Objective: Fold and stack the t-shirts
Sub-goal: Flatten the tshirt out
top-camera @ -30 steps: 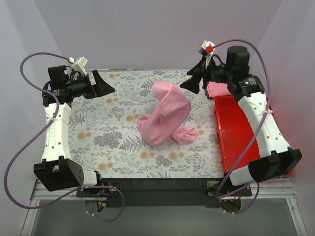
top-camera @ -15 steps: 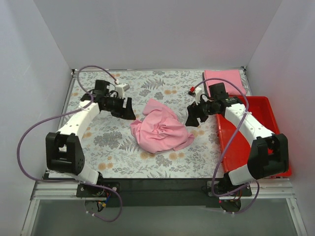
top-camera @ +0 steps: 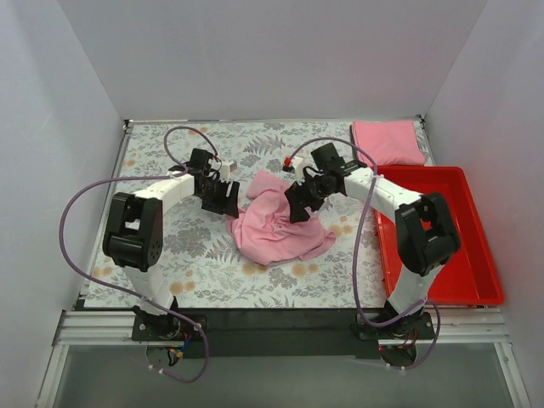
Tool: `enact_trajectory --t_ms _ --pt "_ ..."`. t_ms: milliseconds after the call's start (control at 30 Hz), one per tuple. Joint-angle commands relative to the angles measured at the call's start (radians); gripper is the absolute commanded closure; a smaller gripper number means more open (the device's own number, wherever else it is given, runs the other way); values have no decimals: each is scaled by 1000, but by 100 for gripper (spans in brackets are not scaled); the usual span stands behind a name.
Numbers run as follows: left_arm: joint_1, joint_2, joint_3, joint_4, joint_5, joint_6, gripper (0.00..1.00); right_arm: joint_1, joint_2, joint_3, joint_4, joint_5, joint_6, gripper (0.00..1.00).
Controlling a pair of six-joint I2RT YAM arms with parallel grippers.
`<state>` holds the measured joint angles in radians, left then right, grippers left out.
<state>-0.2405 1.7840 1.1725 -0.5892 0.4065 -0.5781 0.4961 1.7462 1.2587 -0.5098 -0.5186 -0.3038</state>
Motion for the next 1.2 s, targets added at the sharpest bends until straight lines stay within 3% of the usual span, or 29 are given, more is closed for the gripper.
enact_trajectory --t_ms 0,100,133,167,200,233,267,333,500,700,733,767,800,833,867,900,1000,1167 --pt "0 14 4 32 34 -28 39 51 41 74 56 58 23 15" --pt "0 35 -4 54 61 -60 44 84 110 128 68 106 22 19" --pt "0 41 -2 60 63 -80 52 88 128 140 57 109 20 24" --pt "0 45 3 68 64 -91 60 88 142 154 50 114 16 44" --pt "1 52 18 75 57 -98 69 88 162 168 44 124 8 56" --pt "12 54 30 72 42 -103 91 82 165 172 22 140 0 66" --pt "23 54 48 65 34 -103 99 78 156 174 8 141 -12 84" --pt "88 40 107 34 41 -100 100 50 128 162 -28 141 -35 99" --pt "224 -6 266 -108 92 -5 100 13 -67 50 -114 80 -148 99" --pt "208 -165 234 -252 288 140 100 221 -275 -269 -272 -155 -233 99" --pt "198 -196 199 -276 304 180 100 249 -296 -291 -295 -213 -236 94" --pt "191 -227 140 -318 320 252 100 248 -325 -301 -318 -233 -253 71" --pt "190 -291 92 -381 318 298 100 243 -335 -294 -343 -236 -271 55" --pt "190 -319 57 -427 318 442 100 222 -343 -280 -413 -244 -306 45" --pt "190 -346 -15 -514 301 510 100 201 -349 -244 -441 -247 -334 28" --pt "191 -400 -51 -535 257 553 100 132 -350 -226 -466 -254 -372 21" --pt "193 -490 -172 -535 163 670 100 -32 -301 -120 -443 -238 -402 18" --pt "194 -491 -244 -465 72 629 100 -123 -90 34 -348 26 -285 25"
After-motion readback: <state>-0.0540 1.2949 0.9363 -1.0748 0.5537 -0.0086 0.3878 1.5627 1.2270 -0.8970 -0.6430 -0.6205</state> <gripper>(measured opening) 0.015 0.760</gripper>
